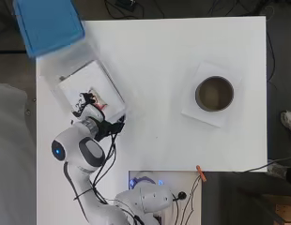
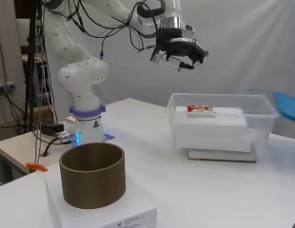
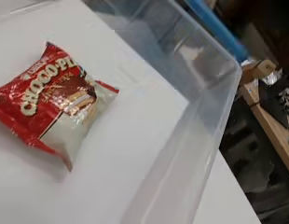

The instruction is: Teleoperate dual arm-hand system to remove items from a box

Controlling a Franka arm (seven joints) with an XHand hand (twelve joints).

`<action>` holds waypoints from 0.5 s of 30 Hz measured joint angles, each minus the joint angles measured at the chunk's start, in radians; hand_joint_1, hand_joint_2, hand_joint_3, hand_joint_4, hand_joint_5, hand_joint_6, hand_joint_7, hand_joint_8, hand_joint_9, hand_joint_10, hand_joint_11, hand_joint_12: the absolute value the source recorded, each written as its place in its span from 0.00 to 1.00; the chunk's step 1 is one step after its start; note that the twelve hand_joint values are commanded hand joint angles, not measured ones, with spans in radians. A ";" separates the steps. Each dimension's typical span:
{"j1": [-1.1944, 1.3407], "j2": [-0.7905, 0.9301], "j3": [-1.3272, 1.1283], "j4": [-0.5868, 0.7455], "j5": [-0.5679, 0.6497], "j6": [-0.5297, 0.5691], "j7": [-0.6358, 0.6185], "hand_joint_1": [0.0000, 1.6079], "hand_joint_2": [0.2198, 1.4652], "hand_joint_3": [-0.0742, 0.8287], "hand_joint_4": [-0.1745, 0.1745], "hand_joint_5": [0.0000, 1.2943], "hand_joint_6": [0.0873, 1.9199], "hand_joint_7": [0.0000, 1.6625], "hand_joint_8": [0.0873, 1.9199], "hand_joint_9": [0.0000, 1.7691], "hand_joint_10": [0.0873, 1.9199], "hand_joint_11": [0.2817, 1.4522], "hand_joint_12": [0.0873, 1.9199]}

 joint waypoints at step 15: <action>0.058 0.019 -0.244 0.027 0.560 0.103 -0.183 0.11 0.56 0.07 0.52 0.20 0.00 0.25 0.00 0.29 0.00 0.19 0.00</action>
